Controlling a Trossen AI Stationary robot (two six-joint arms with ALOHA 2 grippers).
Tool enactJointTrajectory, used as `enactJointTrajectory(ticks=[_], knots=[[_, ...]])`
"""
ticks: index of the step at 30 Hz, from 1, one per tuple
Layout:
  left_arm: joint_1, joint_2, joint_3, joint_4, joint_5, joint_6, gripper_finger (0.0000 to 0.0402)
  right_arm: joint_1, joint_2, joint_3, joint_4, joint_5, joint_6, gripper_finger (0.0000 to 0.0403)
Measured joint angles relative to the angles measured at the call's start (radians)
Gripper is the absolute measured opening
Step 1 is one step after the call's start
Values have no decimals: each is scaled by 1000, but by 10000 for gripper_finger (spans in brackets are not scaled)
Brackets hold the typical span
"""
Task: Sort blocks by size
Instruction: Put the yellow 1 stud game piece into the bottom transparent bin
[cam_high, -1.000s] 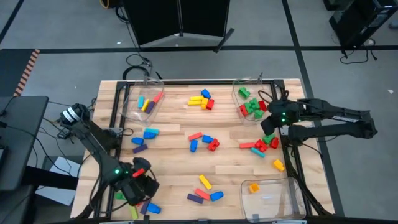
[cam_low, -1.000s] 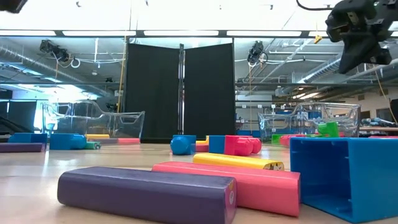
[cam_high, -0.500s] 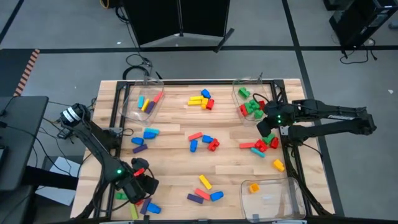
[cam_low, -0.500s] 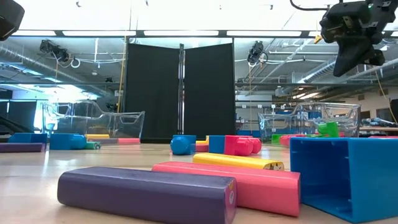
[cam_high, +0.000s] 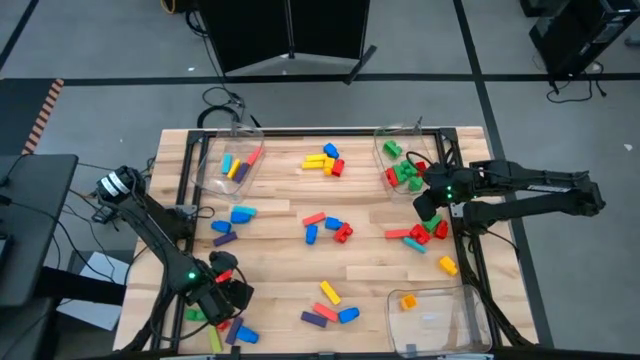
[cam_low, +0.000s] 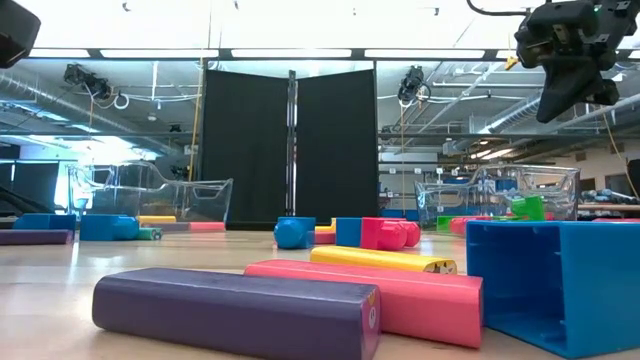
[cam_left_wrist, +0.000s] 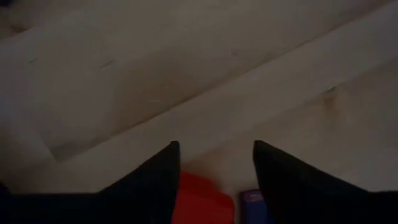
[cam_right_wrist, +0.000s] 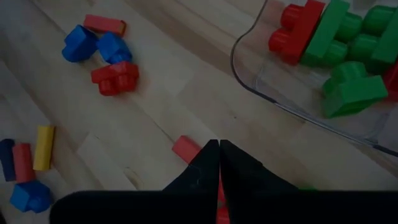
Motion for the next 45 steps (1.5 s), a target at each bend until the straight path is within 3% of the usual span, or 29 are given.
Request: enactJointTrajectory(ticks=[6, 12, 19, 26, 34, 45], knots=[[0, 0, 0, -2, -1, 29, 314, 0, 0, 0, 0, 0, -3, 17], [0, 0, 0, 5, 1, 59, 357, 0, 0, 0, 0, 0, -26, 13], [0, 0, 0, 35, 122, 144, 363, 0, 0, 0, 0, 15, -26, 25], [0, 52, 0, 98, 155, 238, 363, 0, 0, 0, 0, 15, -26, 14], [-1, 150, 0, 109, 342, 142, 363, 0, 0, 0, 0, 15, -26, 24], [-3, 220, 0, 163, 352, 124, 363, 0, 0, 0, 0, 15, -29, 13]])
